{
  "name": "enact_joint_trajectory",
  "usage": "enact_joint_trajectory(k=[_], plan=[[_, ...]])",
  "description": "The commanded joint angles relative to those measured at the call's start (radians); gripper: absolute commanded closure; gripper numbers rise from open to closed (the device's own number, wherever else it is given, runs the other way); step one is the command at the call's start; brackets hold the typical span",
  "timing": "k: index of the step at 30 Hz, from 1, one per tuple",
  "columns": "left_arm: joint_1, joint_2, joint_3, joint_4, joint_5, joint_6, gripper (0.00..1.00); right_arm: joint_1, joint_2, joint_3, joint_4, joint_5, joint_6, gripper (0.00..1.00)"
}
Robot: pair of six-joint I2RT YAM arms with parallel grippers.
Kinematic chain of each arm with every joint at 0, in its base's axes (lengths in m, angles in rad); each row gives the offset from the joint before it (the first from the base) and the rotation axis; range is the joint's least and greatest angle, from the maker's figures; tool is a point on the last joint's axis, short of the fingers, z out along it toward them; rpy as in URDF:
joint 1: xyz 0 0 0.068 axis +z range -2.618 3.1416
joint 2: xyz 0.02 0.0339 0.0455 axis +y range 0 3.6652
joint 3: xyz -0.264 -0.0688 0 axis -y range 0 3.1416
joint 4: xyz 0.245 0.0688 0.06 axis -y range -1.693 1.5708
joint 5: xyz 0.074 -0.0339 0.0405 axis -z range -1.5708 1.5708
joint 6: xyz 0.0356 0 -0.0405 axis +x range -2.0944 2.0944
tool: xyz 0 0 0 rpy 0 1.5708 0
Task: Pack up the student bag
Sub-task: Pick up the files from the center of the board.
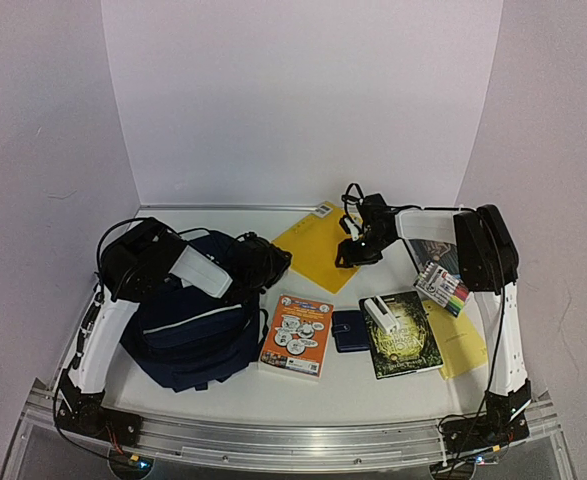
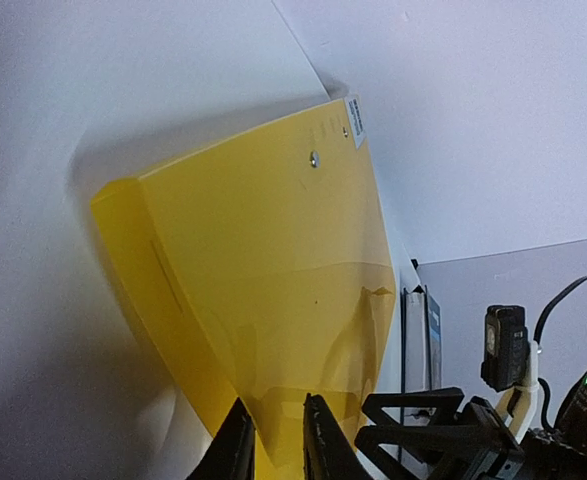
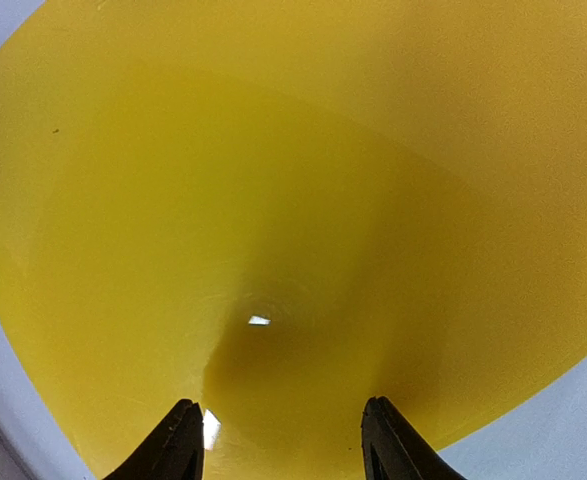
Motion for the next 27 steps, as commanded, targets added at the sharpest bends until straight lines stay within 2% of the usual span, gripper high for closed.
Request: enact_joint_trajectory(k=[1,3,7,12,15,23,27], plan=[[0.025,0.013,0.01,0.083,0.031,-0.018,0.91,0.004,0.038,-0.019,-0.091,-0.019,-0.006,0.45],[0.029,0.005,0.001,0.099,0.033,-0.012,0.98,0.004,0.018,-0.017,-0.092,-0.048,-0.006,0.44],[0.037,-0.026,-0.029,0.14,0.033,0.004,1.0,-0.005,-0.038,-0.007,-0.093,-0.107,0.0,0.37],[0.041,-0.094,-0.071,0.155,0.027,0.035,1.0,-0.033,-0.14,-0.001,-0.101,-0.181,0.004,0.17],[0.041,-0.143,-0.092,0.149,0.013,0.035,1.0,-0.054,-0.203,-0.027,-0.102,-0.209,0.048,0.09],[0.041,-0.236,-0.112,0.082,-0.04,-0.037,1.0,-0.105,-0.251,-0.178,-0.092,-0.392,0.233,0.03],[0.04,-0.246,-0.118,0.084,-0.037,-0.059,1.0,-0.106,-0.243,-0.258,0.034,-0.486,0.351,0.02]])
